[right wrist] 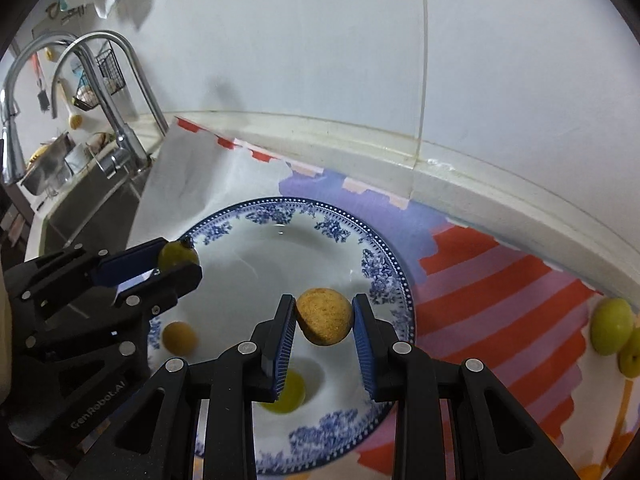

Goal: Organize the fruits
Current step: 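Carry the green fruit in the left tool and yellow-brown fruit in the right tool over the plate, then open both tools to drop the two fruits onto the plate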

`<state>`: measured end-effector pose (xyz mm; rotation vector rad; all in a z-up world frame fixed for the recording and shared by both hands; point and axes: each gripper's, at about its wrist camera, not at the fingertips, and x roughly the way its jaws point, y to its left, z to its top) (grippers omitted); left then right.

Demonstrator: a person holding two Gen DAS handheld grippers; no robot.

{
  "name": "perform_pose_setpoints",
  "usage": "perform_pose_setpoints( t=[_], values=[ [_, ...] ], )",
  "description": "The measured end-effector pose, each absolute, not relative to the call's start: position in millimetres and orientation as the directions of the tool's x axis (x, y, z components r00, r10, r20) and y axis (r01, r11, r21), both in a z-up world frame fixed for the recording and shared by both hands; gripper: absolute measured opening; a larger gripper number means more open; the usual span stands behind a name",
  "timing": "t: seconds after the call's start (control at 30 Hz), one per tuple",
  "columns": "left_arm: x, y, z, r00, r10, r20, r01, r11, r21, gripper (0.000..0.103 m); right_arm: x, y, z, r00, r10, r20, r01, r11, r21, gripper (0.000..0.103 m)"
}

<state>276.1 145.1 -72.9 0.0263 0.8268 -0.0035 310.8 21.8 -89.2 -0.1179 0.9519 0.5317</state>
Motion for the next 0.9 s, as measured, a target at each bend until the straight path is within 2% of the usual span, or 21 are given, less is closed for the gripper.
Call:
perform_pose_setpoints(
  t=[0.63, 0.77, 0.9],
  values=[
    [286.8, 147.3, -89.4, 0.647, 0.013, -0.762, 0.006, 1.0, 0.022, 0.029, 321.7, 28.1, -104.0, 0.446, 0.369, -0.815, -0.48, 0.868, 0.13, 0.031],
    [278.2, 150.0, -79.3, 0.666, 0.023, -0.746, -0.01, 1.0, 0.022, 0.035, 317.3, 26.1, -98.1, 0.454, 0.376, -0.808, -0.484, 0.865, 0.131, 0.038],
    [261.6, 149.7, -62.5, 0.693, 0.025, -0.72, -0.023, 1.0, 0.012, 0.043, 303.7, 19.7, -83.6, 0.494, 0.372, -0.786, -0.479, 0.871, 0.111, 0.038]
  ],
)
